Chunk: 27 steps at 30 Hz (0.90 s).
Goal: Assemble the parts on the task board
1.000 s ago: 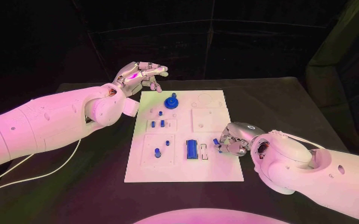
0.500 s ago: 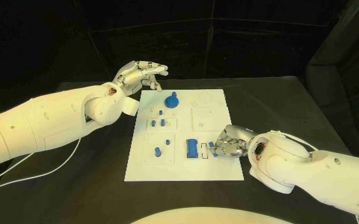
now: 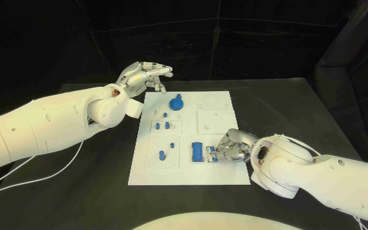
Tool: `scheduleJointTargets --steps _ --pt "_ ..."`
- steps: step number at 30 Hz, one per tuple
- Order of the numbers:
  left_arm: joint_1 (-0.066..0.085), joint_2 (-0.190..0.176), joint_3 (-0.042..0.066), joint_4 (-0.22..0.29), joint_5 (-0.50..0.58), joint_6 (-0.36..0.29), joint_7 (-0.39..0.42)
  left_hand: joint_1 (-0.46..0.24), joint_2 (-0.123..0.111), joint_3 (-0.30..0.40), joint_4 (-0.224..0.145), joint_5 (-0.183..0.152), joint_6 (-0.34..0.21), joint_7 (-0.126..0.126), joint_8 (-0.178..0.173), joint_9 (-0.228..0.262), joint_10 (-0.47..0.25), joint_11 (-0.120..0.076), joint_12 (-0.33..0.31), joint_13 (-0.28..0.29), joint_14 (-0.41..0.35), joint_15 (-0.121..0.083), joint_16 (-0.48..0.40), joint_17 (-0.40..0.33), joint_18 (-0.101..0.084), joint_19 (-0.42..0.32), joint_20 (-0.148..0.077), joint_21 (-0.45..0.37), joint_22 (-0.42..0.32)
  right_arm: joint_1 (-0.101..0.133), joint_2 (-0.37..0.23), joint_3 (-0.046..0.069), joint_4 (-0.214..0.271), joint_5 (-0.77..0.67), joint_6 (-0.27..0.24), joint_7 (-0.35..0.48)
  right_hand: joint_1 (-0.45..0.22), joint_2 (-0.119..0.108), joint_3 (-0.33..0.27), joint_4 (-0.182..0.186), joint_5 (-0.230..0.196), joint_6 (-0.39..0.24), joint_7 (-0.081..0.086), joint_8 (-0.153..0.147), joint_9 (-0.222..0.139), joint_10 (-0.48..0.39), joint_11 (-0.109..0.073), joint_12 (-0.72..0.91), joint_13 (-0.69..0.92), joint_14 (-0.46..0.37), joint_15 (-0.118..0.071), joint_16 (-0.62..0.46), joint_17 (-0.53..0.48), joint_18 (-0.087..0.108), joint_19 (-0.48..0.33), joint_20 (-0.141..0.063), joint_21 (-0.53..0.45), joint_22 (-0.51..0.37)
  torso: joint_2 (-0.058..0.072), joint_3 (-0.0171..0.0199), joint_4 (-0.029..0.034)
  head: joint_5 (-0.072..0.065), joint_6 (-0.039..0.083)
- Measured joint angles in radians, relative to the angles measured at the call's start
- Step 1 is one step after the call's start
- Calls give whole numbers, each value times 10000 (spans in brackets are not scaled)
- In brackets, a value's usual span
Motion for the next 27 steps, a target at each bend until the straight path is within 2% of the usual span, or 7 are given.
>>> scheduleJointTargets --steps 14,18,20,27 --pt "0 1 0 -5 0 1 -7 0 0 0 0 0 0 0 0 0 0 0 0 0 0 0 0 0 0 0 0 0 1 -1 55 0 -37 -148 -216 72 -106 -106 -11 66 0 29 29 0 -29 1 -2 0 3 1 1 0 -1 1 0 0 0 -1 -1 1 0 16 1" --pt "0 2 0 -4 0 1 -9 0 0 0 0 0 0 0 0 0 0 0 0 0 0 0 0 0 0 0 0 0 2 -1 89 0 -81 -221 -179 47 -228 -227 -57 172 47 39 19 -37 -57 24 -25 -86 3 1 1 0 -2 0 34 35 0 -1 -2 -1 0 18 -7" --pt "0 4 0 -4 0 1 -11 0 0 0 1 0 0 0 0 0 0 0 -37 0 0 0 0 -10 0 0 0 0 -3 -1 106 0 -104 -252 -131 24 -299 -209 -84 200 187 96 25 -37 -67 50 -51 -87 7 1 0 0 -2 0 34 35 0 -1 -2 -2 -1 18 -12" --pt "0 4 0 -5 0 3 -19 0 0 0 1 0 0 0 0 0 0 0 -37 0 0 0 0 -13 0 0 0 0 -10 0 138 0 -162 -346 107 -74 -420 -236 -132 246 203 98 27 -37 -76 54 -55 -180 272 1 0 0 -2 1 34 35 0 -1 -9 -5 0 15 -24"
